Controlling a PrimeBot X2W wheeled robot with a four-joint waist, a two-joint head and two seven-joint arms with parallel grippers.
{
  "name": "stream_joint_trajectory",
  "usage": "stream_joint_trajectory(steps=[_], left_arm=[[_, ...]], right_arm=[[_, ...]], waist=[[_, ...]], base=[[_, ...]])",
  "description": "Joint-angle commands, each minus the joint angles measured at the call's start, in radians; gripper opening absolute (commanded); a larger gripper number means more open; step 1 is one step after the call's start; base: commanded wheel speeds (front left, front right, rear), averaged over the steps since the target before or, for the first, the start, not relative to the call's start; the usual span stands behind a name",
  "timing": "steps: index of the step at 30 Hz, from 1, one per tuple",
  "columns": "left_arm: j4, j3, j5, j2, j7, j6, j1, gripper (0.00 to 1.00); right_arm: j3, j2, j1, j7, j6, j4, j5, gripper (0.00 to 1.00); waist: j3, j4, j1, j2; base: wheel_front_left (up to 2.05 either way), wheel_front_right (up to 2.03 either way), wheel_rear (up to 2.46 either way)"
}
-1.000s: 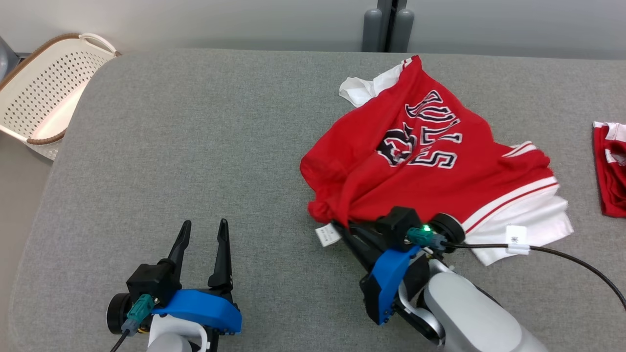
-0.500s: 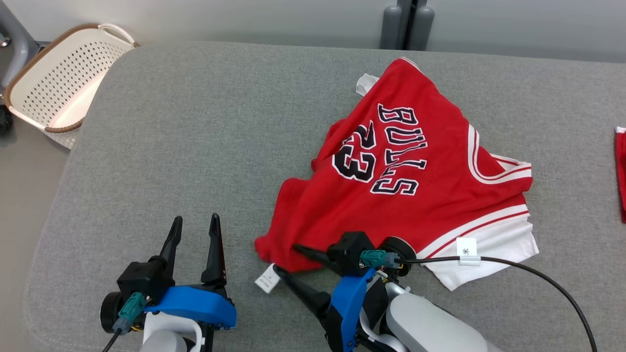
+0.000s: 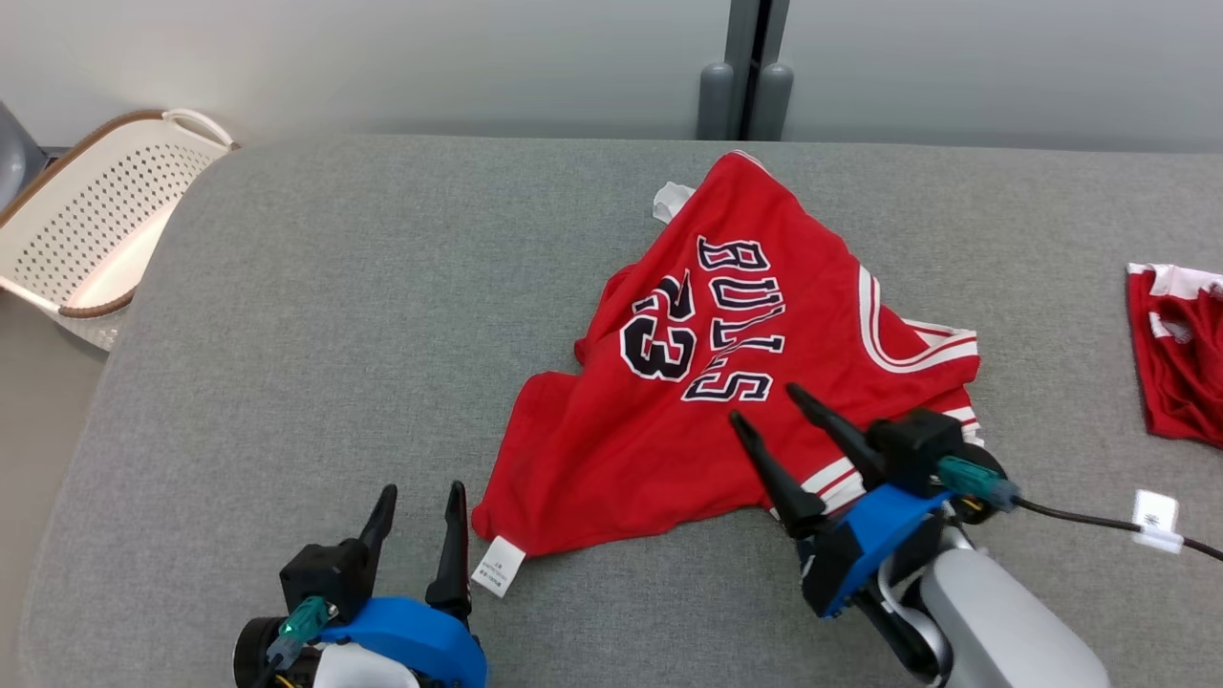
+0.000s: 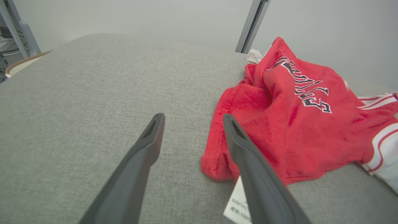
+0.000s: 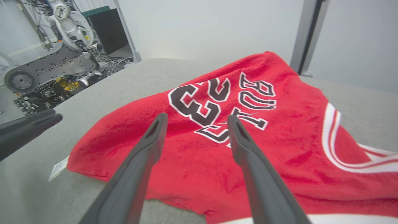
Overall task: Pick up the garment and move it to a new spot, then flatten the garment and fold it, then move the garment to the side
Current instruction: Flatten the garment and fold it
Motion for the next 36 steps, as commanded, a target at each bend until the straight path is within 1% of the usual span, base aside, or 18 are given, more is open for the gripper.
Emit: stream_joint_trajectory(steps=[1, 4, 8, 10, 14, 19, 22, 23, 24, 25, 26, 27, 32, 36], left_arm=[[0.011, -0.006, -0.003, 0.001, 0.014, -0.004, 0.008, 1.0], [0.039, -0.011, -0.017, 0.001, 0.058, -0.003, 0.013, 1.0], [0.071, -0.015, -0.035, -0.002, 0.094, 0.005, 0.006, 1.0], [0.096, -0.017, -0.04, -0.003, 0.108, 0.013, -0.006, 1.0], [0.162, -0.027, -0.03, -0.002, 0.134, 0.035, -0.033, 1.0], [0.226, -0.045, -0.037, -0.006, 0.155, 0.035, -0.065, 1.0], [0.251, -0.065, -0.04, -0.008, 0.169, 0.027, -0.078, 1.0], [0.256, -0.07, -0.039, -0.009, 0.171, 0.025, -0.08, 0.8], [0.26, -0.073, -0.039, -0.009, 0.172, 0.026, -0.083, 0.49], [0.262, -0.077, -0.041, -0.01, 0.17, 0.026, -0.085, 0.28], [0.261, -0.081, -0.042, -0.01, 0.165, 0.025, -0.087, 0.11], [0.26, -0.083, -0.04, -0.01, 0.158, 0.027, -0.09, 0.0], [0.258, -0.072, -0.033, 0.01, 0.111, 0.045, -0.11, 0.0], [0.25, -0.042, -0.032, 0.039, 0.057, 0.074, -0.132, 0.0]], right_arm=[[-0.034, -0.004, 0.028, -0.009, 0.001, -0.005, -0.016, 1.0], [-0.156, -0.001, 0.083, -0.019, 0.001, -0.031, -0.057, 1.0], [-0.295, 0.033, 0.154, -0.016, 0.001, -0.085, -0.104, 1.0], [-0.346, 0.051, 0.182, -0.006, 0.001, -0.116, -0.126, 1.0], [-0.405, 0.082, 0.228, 0.019, 0.001, -0.178, -0.163, 1.0], [-0.438, 0.1, 0.265, 0.049, 0.001, -0.241, -0.186, 1.0], [-0.449, 0.107, 0.277, 0.063, 0.001, -0.27, -0.192, 1.0], [-0.453, 0.108, 0.282, 0.067, 0.001, -0.278, -0.195, 1.0], [-0.457, 0.109, 0.284, 0.07, 0.001, -0.285, -0.196, 1.0], [-0.461, 0.111, 0.285, 0.074, 0.001, -0.292, -0.196, 1.0], [-0.466, 0.112, 0.287, 0.074, 0.001, -0.298, -0.197, 1.0], [-0.472, 0.113, 0.29, 0.074, 0.001, -0.302, -0.197, 1.0], [-0.503, 0.12, 0.299, 0.073, 0.001, -0.316, -0.199, 1.0], [-0.544, 0.123, 0.306, 0.067, 0.001, -0.317, -0.205, 1.0]], waist=[[-0.01, -0.012, 0.0, 0.0], [-0.017, -0.025, 0.0, 0.0], [-0.02, -0.043, 0.0, 0.0], [-0.02, -0.053, 0.0, 0.0], [-0.015, -0.073, 0.0, 0.0], [-0.009, -0.091, 0.0, 0.0], [-0.007, -0.1, 0.0, 0.0], [-0.006, -0.102, 0.0, 0.0], [-0.005, -0.103, 0.0, 0.0], [-0.005, -0.104, 0.0, 0.0], [-0.004, -0.103, 0.0, 0.0], [-0.004, -0.102, 0.0, 0.0], [-0.005, -0.093, 0.0, 0.0], [-0.006, -0.088, 0.0, 0.0]], base=[[0.0, 0.0, 0.0], [0.0, 0.0, 0.0], [0.0, 0.0, 0.0], [0.0, 0.0, 0.0], [0.0, 0.0, 0.0], [0.0, 0.0, 0.0], [0.0, 0.0, 0.0], [0.0, 0.0, 0.0], [0.0, 0.0, 0.0], [0.0, 0.0, 0.0], [0.0, 0.0, 0.0], [0.0, 0.0, 0.0], [0.0, 0.0, 0.0], [0.0, 0.0, 0.0]])
